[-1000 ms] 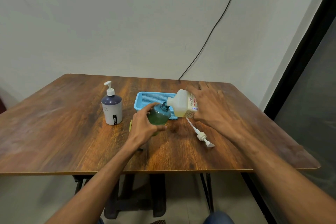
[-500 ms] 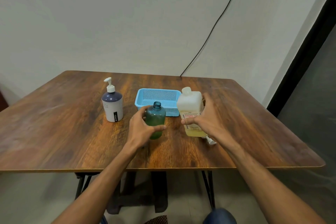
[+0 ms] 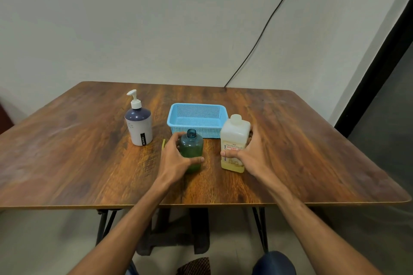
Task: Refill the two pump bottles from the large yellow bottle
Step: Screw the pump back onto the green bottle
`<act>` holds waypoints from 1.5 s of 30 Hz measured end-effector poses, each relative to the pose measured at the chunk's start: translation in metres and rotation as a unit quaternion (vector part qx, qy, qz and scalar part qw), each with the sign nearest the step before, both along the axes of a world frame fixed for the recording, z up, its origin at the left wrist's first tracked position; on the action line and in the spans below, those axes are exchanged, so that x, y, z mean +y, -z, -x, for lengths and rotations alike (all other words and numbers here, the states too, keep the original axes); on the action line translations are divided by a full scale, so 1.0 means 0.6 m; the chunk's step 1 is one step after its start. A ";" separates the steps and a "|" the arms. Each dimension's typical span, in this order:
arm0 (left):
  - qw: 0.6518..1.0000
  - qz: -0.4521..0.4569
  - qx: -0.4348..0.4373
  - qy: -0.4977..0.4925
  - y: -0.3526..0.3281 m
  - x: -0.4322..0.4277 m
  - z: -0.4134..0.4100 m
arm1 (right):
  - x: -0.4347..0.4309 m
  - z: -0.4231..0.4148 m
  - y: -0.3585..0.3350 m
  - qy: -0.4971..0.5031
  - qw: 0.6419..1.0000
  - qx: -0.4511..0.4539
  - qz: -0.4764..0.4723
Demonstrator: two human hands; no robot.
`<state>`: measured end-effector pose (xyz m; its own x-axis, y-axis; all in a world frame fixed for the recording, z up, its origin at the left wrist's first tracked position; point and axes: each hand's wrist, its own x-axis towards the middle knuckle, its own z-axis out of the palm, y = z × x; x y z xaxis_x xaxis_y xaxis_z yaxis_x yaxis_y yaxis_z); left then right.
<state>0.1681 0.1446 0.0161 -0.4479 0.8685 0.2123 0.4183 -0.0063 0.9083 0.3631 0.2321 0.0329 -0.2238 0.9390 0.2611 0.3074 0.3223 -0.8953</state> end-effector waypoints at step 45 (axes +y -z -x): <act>0.889 0.023 0.417 0.186 0.031 -0.055 0.156 | -0.065 0.152 0.096 -0.039 0.998 -0.035 -0.033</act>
